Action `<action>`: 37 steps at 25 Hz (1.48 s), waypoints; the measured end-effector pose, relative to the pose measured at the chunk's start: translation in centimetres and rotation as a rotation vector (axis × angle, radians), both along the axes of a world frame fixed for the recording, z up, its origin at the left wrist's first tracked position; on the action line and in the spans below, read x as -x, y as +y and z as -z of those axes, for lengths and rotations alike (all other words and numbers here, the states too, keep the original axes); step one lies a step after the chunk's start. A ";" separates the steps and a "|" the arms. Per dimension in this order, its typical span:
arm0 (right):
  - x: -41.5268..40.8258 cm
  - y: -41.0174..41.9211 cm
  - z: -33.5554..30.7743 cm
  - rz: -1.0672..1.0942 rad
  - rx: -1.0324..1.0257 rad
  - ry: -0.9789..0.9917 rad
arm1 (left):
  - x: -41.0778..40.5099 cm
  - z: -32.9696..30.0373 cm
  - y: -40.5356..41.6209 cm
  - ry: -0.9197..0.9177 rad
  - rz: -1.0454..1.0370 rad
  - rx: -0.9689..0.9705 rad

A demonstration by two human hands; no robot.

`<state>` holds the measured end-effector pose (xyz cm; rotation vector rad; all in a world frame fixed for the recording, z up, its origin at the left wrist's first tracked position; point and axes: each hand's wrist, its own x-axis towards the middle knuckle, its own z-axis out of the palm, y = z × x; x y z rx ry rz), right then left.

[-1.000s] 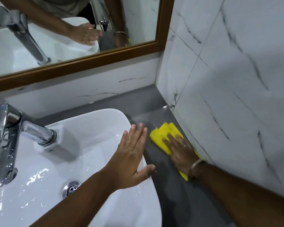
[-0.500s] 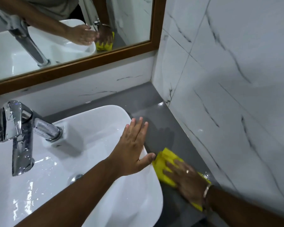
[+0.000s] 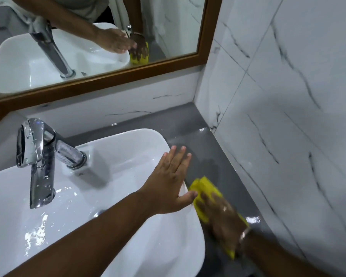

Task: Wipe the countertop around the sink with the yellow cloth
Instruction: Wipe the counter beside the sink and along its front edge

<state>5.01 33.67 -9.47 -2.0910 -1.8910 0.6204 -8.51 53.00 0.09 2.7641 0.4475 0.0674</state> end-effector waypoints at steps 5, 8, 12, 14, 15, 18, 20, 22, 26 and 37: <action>-5.9 9.2 -0.2 0.494 0.106 -0.096 | 0.0 0.3 -0.1 0.012 -0.014 -0.009; 1.0 2.1 -1.5 0.250 0.057 -0.261 | 0.2 -0.1 -0.2 0.027 -0.007 0.015; 1.7 -8.1 0.9 -0.019 0.102 -0.506 | 0.0 -0.4 -0.1 0.034 0.001 0.012; -2.3 -4.8 2.1 0.199 0.211 -0.566 | 0.0 -0.2 -0.1 0.023 -0.005 0.017; -2.2 -2.2 1.2 0.332 0.190 -0.524 | 0.0 -0.1 -0.2 0.010 -0.005 0.025; 4.6 -0.7 0.6 0.402 0.020 -0.325 | 0.2 0.2 -0.2 -0.012 0.002 0.051; 8.5 -5.7 0.4 0.193 -0.092 -0.259 | 0.2 0.0 -0.1 0.006 0.011 0.040; 5.3 -9.4 1.2 -0.039 0.003 -0.364 | 0.0 -0.3 0.0 0.025 0.023 0.031; -3.6 -6.7 0.2 0.294 0.198 -0.481 | 0.0 -0.4 -0.2 0.089 0.005 -0.005; -3.4 -9.4 0.8 0.254 0.179 -0.379 | 0.0 -0.5 -0.3 0.111 -0.020 -0.034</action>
